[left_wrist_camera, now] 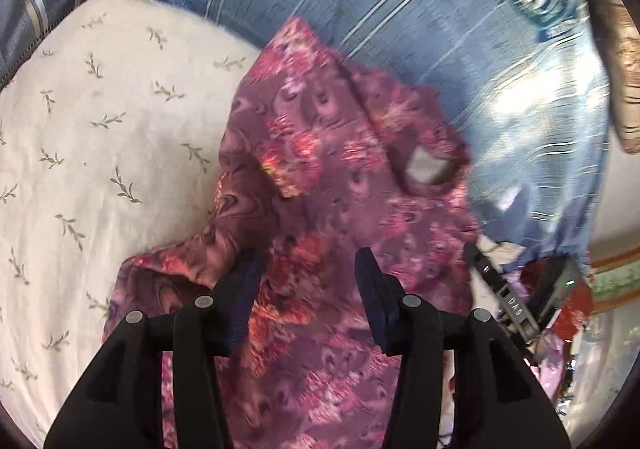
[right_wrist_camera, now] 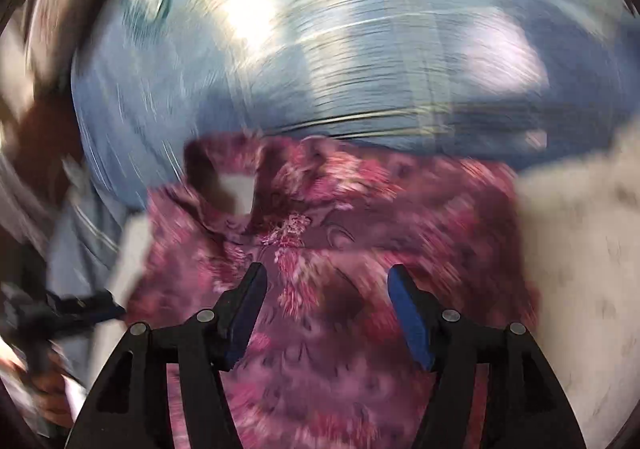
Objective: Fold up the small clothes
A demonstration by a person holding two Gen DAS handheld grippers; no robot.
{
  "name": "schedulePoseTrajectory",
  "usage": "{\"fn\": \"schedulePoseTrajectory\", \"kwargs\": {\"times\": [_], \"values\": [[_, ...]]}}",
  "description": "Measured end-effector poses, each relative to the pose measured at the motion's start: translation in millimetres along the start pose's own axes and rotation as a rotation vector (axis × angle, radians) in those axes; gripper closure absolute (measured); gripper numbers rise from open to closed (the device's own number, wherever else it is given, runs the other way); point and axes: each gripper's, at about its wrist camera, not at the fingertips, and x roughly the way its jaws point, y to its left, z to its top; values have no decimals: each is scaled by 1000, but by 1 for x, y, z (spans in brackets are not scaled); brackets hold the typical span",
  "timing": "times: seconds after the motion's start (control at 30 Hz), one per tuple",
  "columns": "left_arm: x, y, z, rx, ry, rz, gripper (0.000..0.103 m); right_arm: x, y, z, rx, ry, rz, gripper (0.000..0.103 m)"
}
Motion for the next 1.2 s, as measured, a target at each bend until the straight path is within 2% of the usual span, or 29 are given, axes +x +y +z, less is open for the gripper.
{"fn": "schedulePoseTrajectory", "kwargs": {"times": [0.07, 0.1, 0.13, 0.17, 0.2, 0.23, 0.3, 0.33, 0.37, 0.4, 0.43, 0.47, 0.5, 0.57, 0.6, 0.63, 0.67, 0.7, 0.8, 0.93, 0.97, 1.1, 1.2], "values": [[7, 2, 0, 19, 5, 29, 56, 19, 14, 5, -85, 34, 0, 38], [9, 4, -2, 28, 11, 38, 56, 30, 19, 5, -116, 89, 2, 40], [13, 6, -2, 36, 20, 47, 56, 40, 23, 3, -159, 136, -36, 46], [16, 7, -3, 46, 26, 55, 56, 46, 29, -2, -219, 162, -90, 58], [16, 8, -4, 54, 28, 60, 56, 48, 34, -6, -287, 168, -142, 97], [16, 8, -5, 65, 25, 61, 56, 47, 37, -7, -316, 166, -167, 101], [16, 8, -7, 96, 18, 83, 56, 39, 31, -4, -271, 118, -185, 101], [18, 8, -8, 118, 13, 112, 56, 39, 25, -3, -252, 103, -221, 103], [21, 9, -10, 133, 14, 131, 56, 45, 15, -2, -230, 106, -306, 103], [23, 10, -11, 138, 15, 129, 56, 49, 7, -3, -207, 125, -323, 103], [22, 12, -12, 139, 10, 118, 56, 47, -6, -4, -138, 138, -279, 103], [16, 15, -13, 126, 21, 97, 56, 32, -16, -5, -66, 99, -214, 103], [11, 18, -13, 116, 29, 78, 56, 20, -21, -6, -22, 74, -172, 99], [-13, 29, -15, 88, 26, 18, 56, -23, -36, -17, 112, 10, -47, 87], [-21, 32, -18, 85, 22, 15, 56, -42, -41, -26, 157, -8, 14, 73], [-32, 37, -23, 87, 17, 17, 55, -65, -45, -39, 182, -16, 58, 65], [-44, 42, -31, 96, 17, 23, 51, -88, -46, -56, 185, -21, 72, 62], [-52, 47, -40, 108, 20, 28, 47, -107, -46, -72, 175, -21, 72, 60], [-78, 61, -74, 162, 43, 73, 45, -159, -51, -129, 166, -9, 47, 51], [-108, 104, -120, 168, 61, 119, 44, -202, -66, -198, 203, 17, 8, 49], [-111, 112, -129, 156, 70, 109, 40, -212, -71, -220, 218, 27, -20, 48], [-116, 135, -173, 156, 135, 101, 37, -220, -80, -274, 281, 97, -50, 46], [-114, 141, -200, 186, 173, 95, 37, -222, -84, -307, 335, 125, -10, 46]]}}
